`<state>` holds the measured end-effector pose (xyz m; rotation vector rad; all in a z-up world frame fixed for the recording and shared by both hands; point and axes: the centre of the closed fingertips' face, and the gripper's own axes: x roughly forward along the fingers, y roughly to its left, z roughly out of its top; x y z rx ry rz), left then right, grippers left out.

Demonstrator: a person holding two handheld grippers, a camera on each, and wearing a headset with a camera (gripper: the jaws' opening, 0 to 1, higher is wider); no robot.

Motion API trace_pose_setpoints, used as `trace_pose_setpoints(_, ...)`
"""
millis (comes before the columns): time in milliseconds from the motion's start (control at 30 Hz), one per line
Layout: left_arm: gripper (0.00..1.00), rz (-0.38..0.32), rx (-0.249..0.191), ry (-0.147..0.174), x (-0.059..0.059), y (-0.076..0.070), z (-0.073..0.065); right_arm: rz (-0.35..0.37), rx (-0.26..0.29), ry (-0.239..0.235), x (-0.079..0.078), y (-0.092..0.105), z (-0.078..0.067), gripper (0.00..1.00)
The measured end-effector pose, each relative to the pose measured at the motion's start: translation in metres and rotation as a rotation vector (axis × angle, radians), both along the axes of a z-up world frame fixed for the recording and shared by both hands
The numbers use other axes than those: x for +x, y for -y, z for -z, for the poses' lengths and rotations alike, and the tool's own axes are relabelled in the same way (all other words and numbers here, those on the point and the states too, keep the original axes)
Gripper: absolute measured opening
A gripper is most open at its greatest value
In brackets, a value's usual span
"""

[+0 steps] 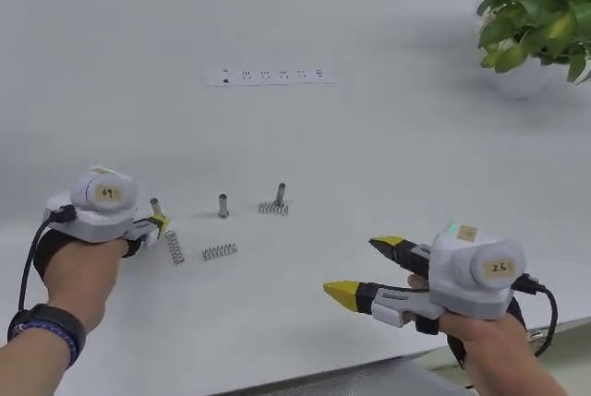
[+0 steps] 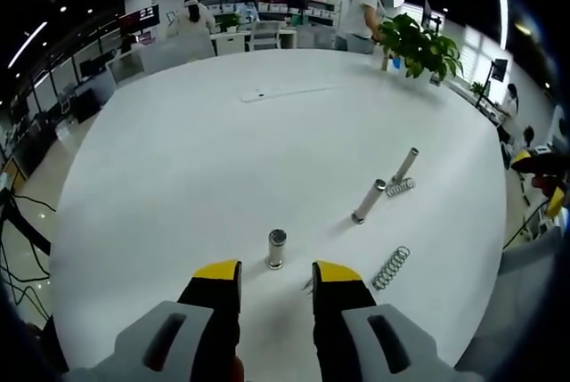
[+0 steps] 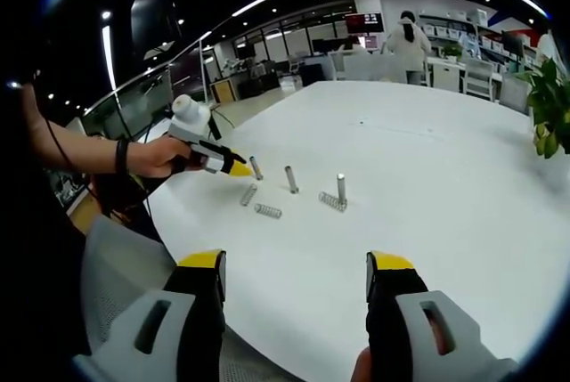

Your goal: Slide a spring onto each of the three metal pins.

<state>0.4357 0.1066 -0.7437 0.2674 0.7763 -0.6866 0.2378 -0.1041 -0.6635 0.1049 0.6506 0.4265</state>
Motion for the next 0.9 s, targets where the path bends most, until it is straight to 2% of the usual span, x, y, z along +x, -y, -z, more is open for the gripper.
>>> trace_pose_setpoints(300, 0.26, -0.004, 0.005, -0.006, -0.017, -0.012, -0.002, -0.003, 0.005, 0.005, -0.003, -0.002, 0.001, 0.63)
trace_pose_setpoints(500, 0.26, -0.014, 0.000, -0.004, -0.025, -0.018, -0.005, -0.005, 0.008, 0.006, -0.005, -0.003, 0.001, 0.63)
trace_pose_setpoints(600, 0.27, -0.020, -0.004, -0.003, -0.025, -0.021, -0.005, -0.006, 0.010, 0.008, -0.006, -0.004, 0.002, 0.63)
trace_pose_setpoints(900, 0.29, -0.030, -0.028, -0.014, -0.038, -0.025, -0.007, -0.012, 0.010, 0.007, -0.009, -0.004, 0.003, 0.63)
